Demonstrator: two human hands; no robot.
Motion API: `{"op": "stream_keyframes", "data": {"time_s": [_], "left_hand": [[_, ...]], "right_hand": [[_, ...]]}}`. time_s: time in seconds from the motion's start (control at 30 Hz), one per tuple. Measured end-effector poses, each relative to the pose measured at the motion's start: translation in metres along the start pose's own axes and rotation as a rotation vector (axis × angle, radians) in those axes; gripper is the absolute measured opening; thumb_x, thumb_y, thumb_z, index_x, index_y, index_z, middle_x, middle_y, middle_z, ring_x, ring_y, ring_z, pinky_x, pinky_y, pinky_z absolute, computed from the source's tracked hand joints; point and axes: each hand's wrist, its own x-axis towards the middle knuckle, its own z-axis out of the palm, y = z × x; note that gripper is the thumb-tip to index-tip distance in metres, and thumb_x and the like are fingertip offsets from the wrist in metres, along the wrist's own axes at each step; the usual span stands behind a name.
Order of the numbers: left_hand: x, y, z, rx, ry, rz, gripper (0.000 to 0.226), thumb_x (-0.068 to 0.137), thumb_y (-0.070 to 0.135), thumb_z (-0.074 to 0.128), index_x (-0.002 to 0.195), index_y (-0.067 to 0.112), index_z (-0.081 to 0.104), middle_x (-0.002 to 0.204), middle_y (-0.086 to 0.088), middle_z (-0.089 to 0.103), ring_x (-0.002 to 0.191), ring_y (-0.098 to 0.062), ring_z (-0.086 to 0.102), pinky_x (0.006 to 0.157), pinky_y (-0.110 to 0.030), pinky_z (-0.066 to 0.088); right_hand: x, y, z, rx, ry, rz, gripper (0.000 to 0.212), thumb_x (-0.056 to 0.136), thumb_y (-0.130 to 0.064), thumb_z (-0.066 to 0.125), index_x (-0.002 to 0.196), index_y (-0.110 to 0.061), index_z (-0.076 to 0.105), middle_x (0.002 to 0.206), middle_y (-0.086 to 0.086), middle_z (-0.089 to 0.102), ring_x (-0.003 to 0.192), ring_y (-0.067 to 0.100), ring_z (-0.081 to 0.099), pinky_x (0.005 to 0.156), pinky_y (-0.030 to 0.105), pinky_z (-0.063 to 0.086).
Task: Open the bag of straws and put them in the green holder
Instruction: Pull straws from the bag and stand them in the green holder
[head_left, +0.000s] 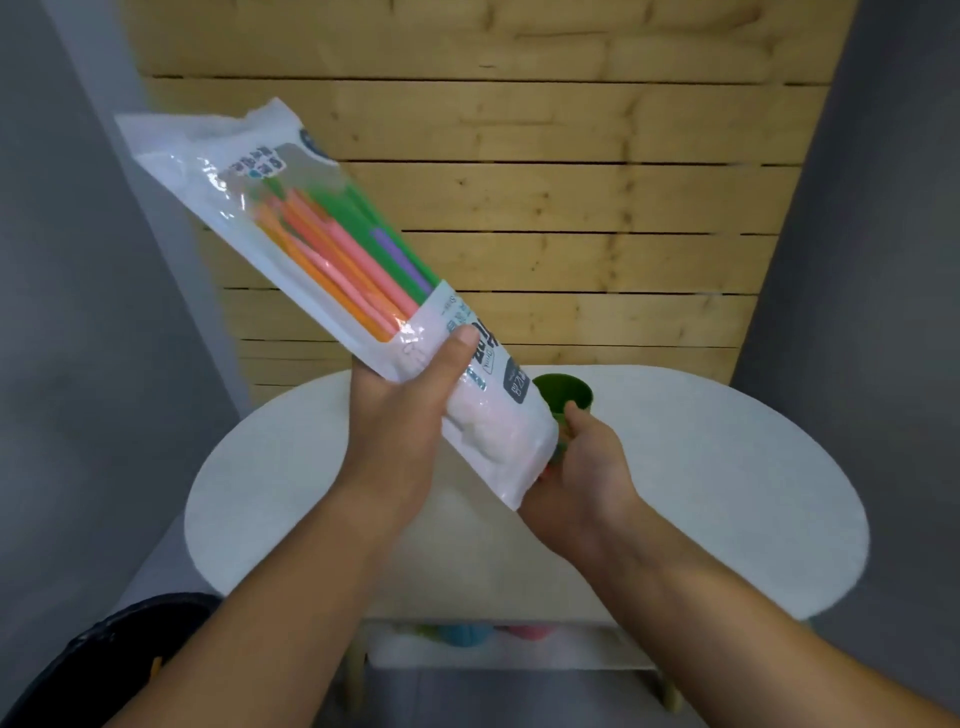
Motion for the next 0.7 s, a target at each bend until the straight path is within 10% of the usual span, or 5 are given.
{"op": "stream_keyframes", "data": {"time_s": [0.33, 0.7], "left_hand": [[0.009, -0.007, -0.032, -0.196, -0.047, -0.474, 0.029, 0.090, 0.021, 0.068, 0.119, 0.015, 0.068, 0.112, -0.009, 0.077, 0.097, -0.023, 0.075, 0.079, -0.041, 0.063], [0.011, -0.012, -0.053, -0.271, -0.008, -0.425, 0.020, 0.092, 0.014, 0.063, 0.111, 0.016, 0.069, 0.101, -0.007, 0.078, 0.088, -0.021, 0.076, 0.069, -0.036, 0.063]], "right_hand": [[0.016, -0.017, -0.005, -0.390, 0.055, -0.254, 0.026, 0.101, -0.031, 0.053, 0.108, -0.009, 0.062, 0.098, 0.014, 0.072, 0.086, 0.028, 0.071, 0.081, 0.044, 0.059], [0.016, -0.047, -0.014, -1.025, -0.057, -0.414, 0.014, 0.089, -0.016, 0.071, 0.094, -0.004, 0.074, 0.066, 0.002, 0.064, 0.057, 0.010, 0.053, 0.056, 0.025, 0.047]]}}
